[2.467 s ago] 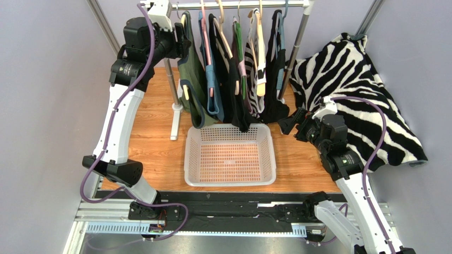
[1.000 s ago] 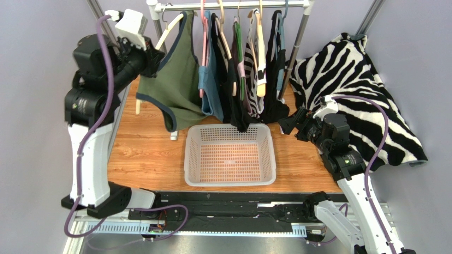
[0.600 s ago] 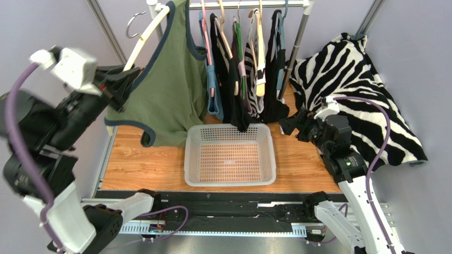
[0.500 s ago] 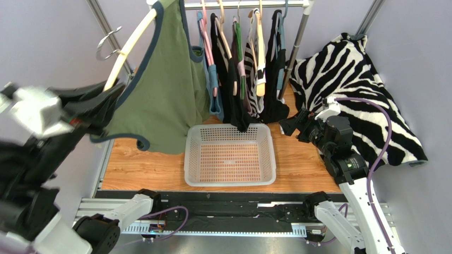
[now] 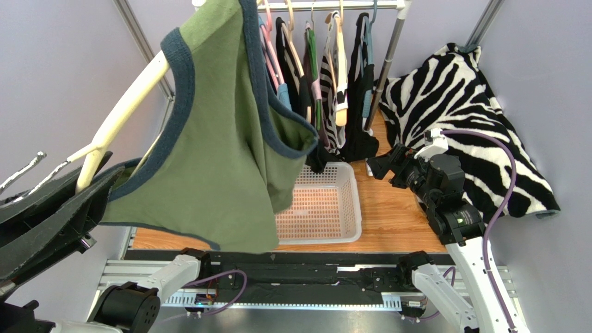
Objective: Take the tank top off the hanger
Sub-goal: Pick up the hanger from the clothesline.
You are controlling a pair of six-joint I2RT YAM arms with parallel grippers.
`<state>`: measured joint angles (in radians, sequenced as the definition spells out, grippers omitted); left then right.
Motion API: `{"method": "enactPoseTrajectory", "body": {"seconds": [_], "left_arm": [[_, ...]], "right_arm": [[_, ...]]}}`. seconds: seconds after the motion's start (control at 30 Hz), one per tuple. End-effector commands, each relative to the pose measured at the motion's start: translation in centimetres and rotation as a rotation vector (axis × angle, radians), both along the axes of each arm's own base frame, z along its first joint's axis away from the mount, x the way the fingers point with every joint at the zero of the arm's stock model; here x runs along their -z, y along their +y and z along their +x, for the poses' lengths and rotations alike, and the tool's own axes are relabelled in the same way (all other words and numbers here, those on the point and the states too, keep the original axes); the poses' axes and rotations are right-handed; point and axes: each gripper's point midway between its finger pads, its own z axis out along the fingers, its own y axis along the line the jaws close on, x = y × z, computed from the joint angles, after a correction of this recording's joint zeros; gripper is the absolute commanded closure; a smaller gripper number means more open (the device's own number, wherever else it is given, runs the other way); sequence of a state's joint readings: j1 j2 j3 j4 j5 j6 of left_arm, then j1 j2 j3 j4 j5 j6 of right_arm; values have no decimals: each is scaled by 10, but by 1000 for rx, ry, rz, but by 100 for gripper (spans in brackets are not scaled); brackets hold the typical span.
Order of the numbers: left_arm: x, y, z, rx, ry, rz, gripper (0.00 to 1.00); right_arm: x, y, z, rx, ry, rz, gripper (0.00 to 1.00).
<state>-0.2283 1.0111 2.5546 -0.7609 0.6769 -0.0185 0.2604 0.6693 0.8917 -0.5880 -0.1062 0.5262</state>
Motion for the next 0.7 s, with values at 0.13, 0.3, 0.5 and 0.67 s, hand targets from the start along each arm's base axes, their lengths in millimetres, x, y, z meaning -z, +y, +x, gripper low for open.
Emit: {"method": "enactPoseTrajectory", "body": {"seconds": [0.13,0.3,0.5,0.67], "left_arm": [[-20,-12,30,15,-55,15,99],[-35,-14,41,4,-112,5,99],[-56,-19,61,25,-171,-22,99],[-58,-23,76,32,-167,-21,99]], "right_arm": [[-18,1,-1,-11,-53,8,15],[-18,2,-2,-14,-54,19,15],[-20,2,-5,-16,-62,17,15],[-22,1,-6,-16,-70,19,15]]}}
